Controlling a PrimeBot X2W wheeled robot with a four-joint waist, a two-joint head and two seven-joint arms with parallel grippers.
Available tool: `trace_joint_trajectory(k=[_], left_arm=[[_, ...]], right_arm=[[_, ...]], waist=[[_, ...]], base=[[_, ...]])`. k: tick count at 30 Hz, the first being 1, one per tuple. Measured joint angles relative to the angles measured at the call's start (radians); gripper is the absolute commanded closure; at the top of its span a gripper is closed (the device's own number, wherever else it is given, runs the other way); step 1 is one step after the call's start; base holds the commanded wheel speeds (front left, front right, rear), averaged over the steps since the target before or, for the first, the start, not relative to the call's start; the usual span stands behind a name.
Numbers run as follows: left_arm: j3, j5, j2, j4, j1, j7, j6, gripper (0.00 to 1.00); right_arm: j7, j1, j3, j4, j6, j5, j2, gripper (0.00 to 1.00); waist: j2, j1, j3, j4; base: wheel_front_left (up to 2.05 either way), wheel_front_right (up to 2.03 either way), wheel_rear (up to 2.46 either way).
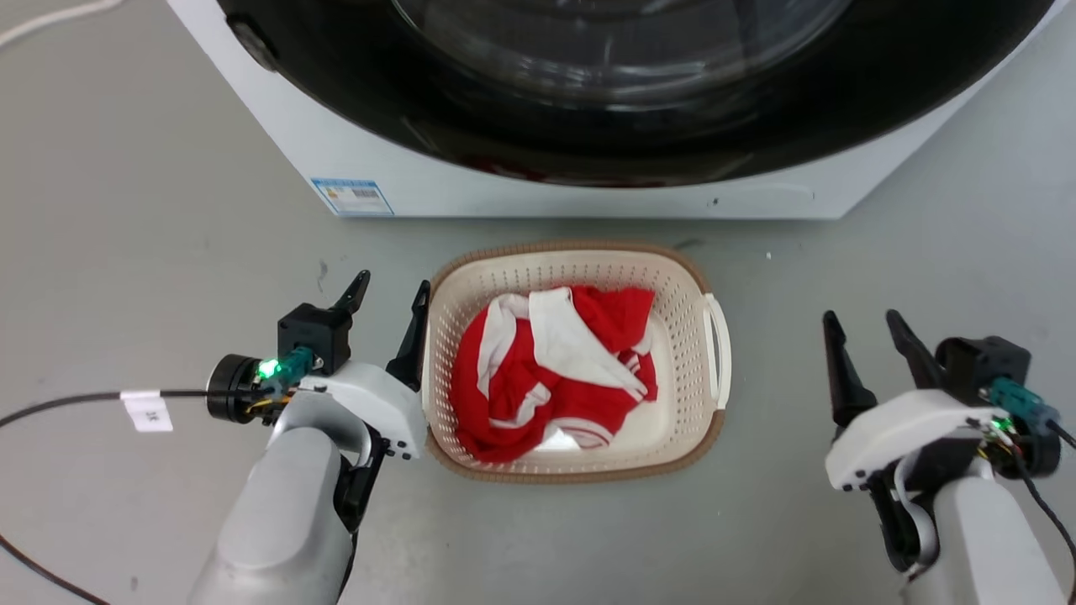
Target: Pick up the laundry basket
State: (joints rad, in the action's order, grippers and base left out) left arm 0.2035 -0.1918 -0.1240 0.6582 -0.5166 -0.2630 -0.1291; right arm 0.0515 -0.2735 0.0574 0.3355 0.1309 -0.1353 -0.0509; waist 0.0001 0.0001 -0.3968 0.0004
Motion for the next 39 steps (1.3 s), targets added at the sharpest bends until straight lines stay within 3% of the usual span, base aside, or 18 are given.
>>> trace_joint_trajectory(k=[7, 22, 29, 39], left_arm=[[0.077, -0.104, -0.053, 0.179, -0.109, 0.014, 0.000, 0.00], [0.201, -0.350, -0.155, 0.334, -0.285, 0.178, -0.002, 0.00], [0.246, -0.430, -0.205, 0.358, -0.355, 0.304, -0.002, 0.00], [0.311, -0.516, -0.223, 0.371, -0.397, 0.400, -0.002, 0.00]], right_arm=[[0.023, -0.151, -0.071, 0.199, 0.000, -0.031, 0.000, 0.00], [0.009, -0.457, -0.285, 0.551, 0.000, -0.184, 0.000, 0.00], [-0.053, -0.578, -0.443, 0.647, 0.000, -0.325, 0.000, 0.00], [-0.114, -0.658, -0.617, 0.723, 0.000, -0.501, -0.002, 0.00]], waist=[[0.0000, 0.0001, -0.124, -0.025], [0.0000, 0.0000, -0.306, -0.069], [0.0000, 0.0000, -0.375, -0.086], [0.0000, 0.0000, -0.423, -0.095]], base=[[0.00, 0.00, 0.00], [0.00, 0.00, 0.00], [0.00, 0.00, 0.00], [0.00, 0.00, 0.00]])
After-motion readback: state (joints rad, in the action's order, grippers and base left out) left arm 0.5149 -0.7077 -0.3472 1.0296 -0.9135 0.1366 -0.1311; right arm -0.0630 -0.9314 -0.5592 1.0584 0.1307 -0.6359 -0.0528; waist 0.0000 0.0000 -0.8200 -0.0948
